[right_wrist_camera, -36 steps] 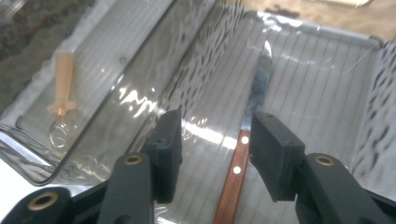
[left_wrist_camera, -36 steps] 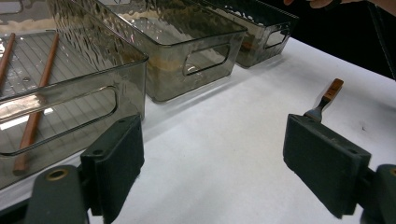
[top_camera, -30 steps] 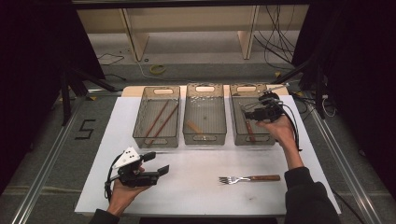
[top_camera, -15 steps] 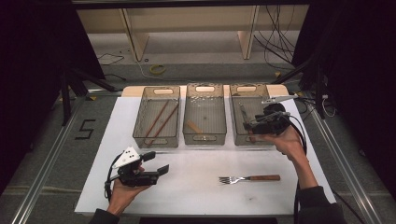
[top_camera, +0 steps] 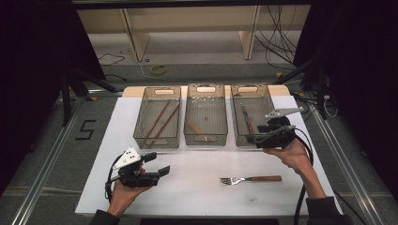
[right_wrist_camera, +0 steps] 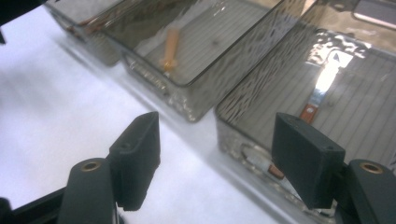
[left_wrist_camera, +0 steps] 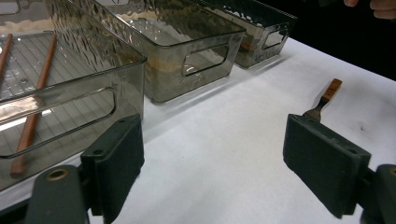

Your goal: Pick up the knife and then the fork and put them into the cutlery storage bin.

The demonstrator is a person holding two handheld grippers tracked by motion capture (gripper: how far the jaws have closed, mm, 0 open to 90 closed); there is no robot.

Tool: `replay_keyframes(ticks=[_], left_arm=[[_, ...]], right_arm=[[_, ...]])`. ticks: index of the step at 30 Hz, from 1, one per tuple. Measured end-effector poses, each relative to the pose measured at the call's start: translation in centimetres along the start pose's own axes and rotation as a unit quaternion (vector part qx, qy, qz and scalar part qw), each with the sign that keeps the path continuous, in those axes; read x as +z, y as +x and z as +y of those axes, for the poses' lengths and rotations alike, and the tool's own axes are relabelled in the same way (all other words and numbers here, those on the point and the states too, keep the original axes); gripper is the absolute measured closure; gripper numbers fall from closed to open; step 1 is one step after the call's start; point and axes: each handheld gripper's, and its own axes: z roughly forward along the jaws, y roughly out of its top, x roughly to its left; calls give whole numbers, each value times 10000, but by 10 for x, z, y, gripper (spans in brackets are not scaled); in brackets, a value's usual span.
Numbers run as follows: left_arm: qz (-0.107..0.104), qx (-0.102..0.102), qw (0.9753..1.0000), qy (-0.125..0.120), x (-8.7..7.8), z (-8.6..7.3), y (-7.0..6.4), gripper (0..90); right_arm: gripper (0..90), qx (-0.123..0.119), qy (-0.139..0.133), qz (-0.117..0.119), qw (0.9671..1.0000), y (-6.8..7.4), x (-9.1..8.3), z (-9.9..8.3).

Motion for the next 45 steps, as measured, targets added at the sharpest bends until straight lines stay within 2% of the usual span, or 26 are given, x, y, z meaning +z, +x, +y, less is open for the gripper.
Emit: replay_keyframes(ticks=[9,12,22,29,35,39,45], left_arm=[[-4,28,10000,15,0,0,0,198],[-2,28,10000,17,-1,0,0,198],[-3,34,10000,6,-1,0,0,198],[-8,41,10000,10,-1,0,0,198],[-13,52,10000,19,-1,0,0,198],[-14,56,10000,18,-1,0,0,198],[-19,48,10000,25,0,0,-1,198]], right_arm=[[321,-395,257,380,9982,17,-2,-4],[313,-521,352,400,9972,21,-1,-5],[298,-657,624,504,9946,31,-1,-11],[300,-905,1142,574,9877,32,5,-21],[318,-961,1593,558,9810,32,9,-31],[321,-1126,1753,505,9767,32,11,-36],[349,-1171,1964,460,9724,28,13,-43]])
